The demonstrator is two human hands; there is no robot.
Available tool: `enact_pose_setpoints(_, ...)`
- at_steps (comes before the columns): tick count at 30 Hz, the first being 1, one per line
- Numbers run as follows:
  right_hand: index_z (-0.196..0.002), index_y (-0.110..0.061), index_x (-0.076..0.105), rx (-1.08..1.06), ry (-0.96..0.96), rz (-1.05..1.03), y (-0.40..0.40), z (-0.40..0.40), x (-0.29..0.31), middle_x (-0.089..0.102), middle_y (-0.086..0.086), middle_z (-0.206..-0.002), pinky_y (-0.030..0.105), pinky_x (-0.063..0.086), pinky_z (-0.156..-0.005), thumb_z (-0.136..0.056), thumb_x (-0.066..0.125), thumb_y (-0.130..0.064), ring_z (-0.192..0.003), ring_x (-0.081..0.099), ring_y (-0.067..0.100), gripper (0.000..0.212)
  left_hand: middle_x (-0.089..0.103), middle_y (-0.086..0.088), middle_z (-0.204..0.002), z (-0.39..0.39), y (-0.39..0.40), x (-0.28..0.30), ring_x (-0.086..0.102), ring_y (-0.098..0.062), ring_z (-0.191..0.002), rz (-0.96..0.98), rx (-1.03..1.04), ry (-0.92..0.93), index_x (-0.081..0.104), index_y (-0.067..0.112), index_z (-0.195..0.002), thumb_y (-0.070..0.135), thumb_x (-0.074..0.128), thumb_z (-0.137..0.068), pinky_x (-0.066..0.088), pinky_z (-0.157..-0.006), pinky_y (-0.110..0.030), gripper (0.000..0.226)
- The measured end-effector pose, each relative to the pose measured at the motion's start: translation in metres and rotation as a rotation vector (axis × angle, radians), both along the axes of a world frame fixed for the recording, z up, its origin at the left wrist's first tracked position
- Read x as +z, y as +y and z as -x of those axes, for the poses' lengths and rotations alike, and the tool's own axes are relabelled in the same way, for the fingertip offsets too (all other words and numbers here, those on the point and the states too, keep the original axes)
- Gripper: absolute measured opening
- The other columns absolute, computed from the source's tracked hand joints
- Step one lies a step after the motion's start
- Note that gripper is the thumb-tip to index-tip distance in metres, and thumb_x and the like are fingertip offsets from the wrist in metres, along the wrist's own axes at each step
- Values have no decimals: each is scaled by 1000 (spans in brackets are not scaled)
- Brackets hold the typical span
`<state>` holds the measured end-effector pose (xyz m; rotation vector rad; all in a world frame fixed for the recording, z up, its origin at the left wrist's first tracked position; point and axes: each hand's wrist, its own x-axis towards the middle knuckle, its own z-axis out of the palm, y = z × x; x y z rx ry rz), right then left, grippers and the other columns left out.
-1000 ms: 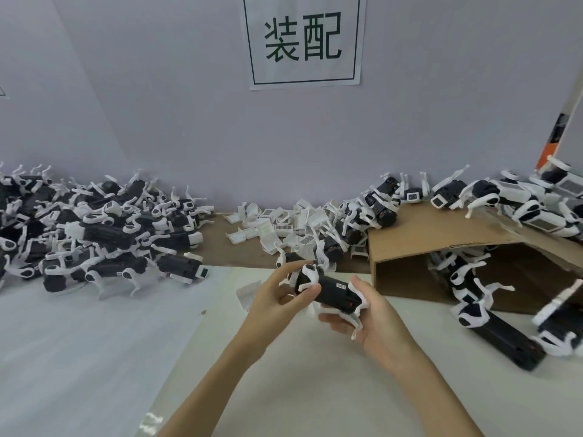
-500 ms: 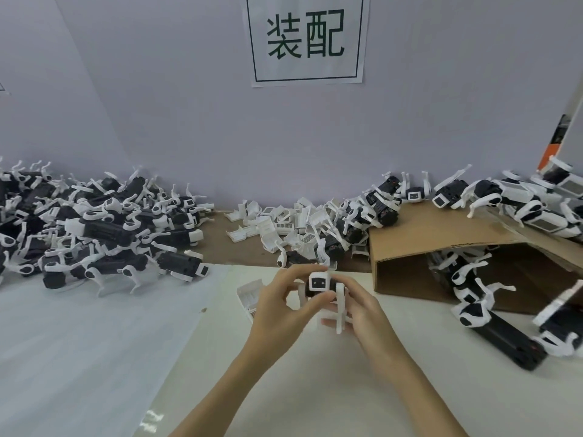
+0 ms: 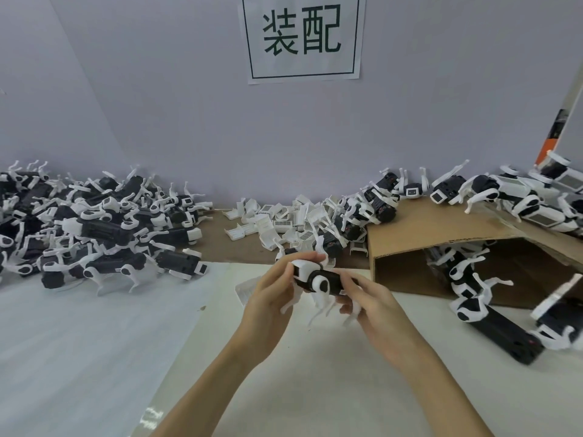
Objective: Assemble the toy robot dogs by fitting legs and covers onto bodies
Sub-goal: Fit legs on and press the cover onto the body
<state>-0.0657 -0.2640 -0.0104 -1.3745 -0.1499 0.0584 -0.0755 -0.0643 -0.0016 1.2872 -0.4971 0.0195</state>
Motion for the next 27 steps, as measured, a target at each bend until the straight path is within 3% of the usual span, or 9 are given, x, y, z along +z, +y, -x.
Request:
enact_pose_setpoints(2,-119,-22,77,-66,-33,-33,1,1,-2,75,7,-120,43,52,-106,-76,79,-49,-116,69,26,52,68,-7,-140,-3,0,-3,65,-21,-126,-75,156,10,68,18,-136,30,32,-117,50,-103,-30,42)
enact_pose_setpoints(6,-123,-42,70,-216,-283,124,7,6,-2,66,-18,-128,23,51,-99,-75,83,-49,-124,60,2,50,72,14,-132,0,-13,-7,66,-5,-119,-249,410,286,66,42,-134,86,23,-90,37,-114,-46,76)
enact_pose_setpoints(9,-133,-34,62,-234,-521,318,9,6,-5,57,-16,-136,22,51,-100,-79,89,-26,-129,56,8,61,76,-2,-129,2,-18,1,70,-23,-124,112,188,405,71,20,-134,87,26,-89,47,-113,-59,93)
enact_pose_setpoints(13,-127,-27,59,-314,-697,563,18,7,-12,55,-18,-129,16,48,-92,-71,94,-32,-121,55,12,66,77,-8,-117,5,-17,10,74,-29,-109,256,321,395,71,9,-85,72,55,-91,53,-88,-43,66)
enact_pose_setpoints(16,-136,-41,52,-209,-561,541,25,9,-15,47,-21,-137,15,48,-92,-75,81,-63,-125,53,8,71,70,-5,-105,5,-14,7,68,-19,-87,219,453,354,64,13,-68,54,65,-93,44,-68,-35,47)
enact_pose_setpoints(19,-127,-64,45,-87,-169,416,28,12,-10,52,-15,-136,21,58,-74,-83,47,-88,-100,72,12,50,73,-1,-101,2,-7,7,68,-17,-94,169,452,261,66,12,-64,50,63,-93,44,-73,-38,48)
enact_pose_setpoints(23,-102,-30,79,31,190,72,27,11,-4,78,6,-98,32,51,-44,-86,58,-73,-71,76,36,51,74,-4,-120,2,-5,4,66,-17,-123,42,377,46,71,10,-69,50,63,-92,49,-96,-46,47)
enact_pose_setpoints(25,-104,-16,81,46,192,-98,24,8,-2,74,21,-105,39,60,-58,-86,68,-57,-73,73,40,47,64,4,-139,-1,-3,2,59,-12,-132,-45,407,-56,80,15,-92,44,65,-93,47,-105,-38,32)
enact_pose_setpoints(27,-119,-13,75,16,94,-249,18,4,-4,72,23,-116,46,63,-83,-88,74,-40,-89,74,39,42,54,14,-149,-1,-2,5,56,-6,-135,-121,430,-17,68,38,-132,49,69,-95,49,-98,-23,39)
